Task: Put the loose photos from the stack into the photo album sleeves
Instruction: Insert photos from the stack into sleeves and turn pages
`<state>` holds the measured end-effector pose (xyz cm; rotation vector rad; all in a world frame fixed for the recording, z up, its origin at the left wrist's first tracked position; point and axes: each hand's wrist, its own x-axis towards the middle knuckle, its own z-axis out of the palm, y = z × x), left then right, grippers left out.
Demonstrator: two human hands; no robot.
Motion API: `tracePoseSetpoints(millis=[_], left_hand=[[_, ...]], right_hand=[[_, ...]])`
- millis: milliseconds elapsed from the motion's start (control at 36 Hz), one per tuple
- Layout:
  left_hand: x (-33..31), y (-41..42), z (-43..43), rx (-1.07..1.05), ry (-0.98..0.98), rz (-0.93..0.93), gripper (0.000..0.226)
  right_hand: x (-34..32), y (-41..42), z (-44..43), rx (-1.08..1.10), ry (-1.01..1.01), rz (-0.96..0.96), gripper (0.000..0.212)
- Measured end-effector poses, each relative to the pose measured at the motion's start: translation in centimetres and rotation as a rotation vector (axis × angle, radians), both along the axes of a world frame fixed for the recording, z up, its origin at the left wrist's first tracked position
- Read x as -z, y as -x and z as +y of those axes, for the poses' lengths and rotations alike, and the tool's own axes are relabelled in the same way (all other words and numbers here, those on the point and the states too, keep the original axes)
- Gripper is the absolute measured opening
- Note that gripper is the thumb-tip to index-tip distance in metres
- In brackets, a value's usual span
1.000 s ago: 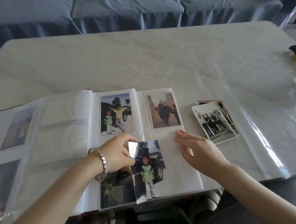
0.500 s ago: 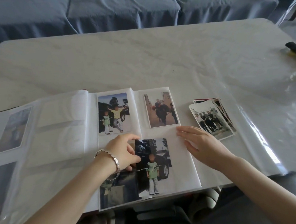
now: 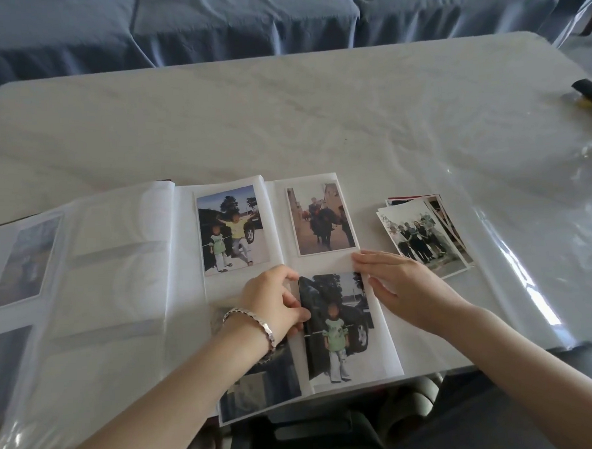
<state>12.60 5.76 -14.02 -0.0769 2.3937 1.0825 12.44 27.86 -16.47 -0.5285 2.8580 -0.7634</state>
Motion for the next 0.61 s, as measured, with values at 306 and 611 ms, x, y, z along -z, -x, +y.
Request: tracePoseSetpoints(millis=[306, 611], left_hand=[[-0.21, -0.32, -0.26, -0.098, -0.079, -0.207, 0.019], [-0.48, -0.24, 0.05, -0.063, -0.021, -0.255, 0.016]], right_hand=[[0.20, -0.13, -0.03, -0.007, 0.051, 0.049, 0.035], [0.54, -0.15, 0.14, -0.003, 0.032, 0.018, 0.038]])
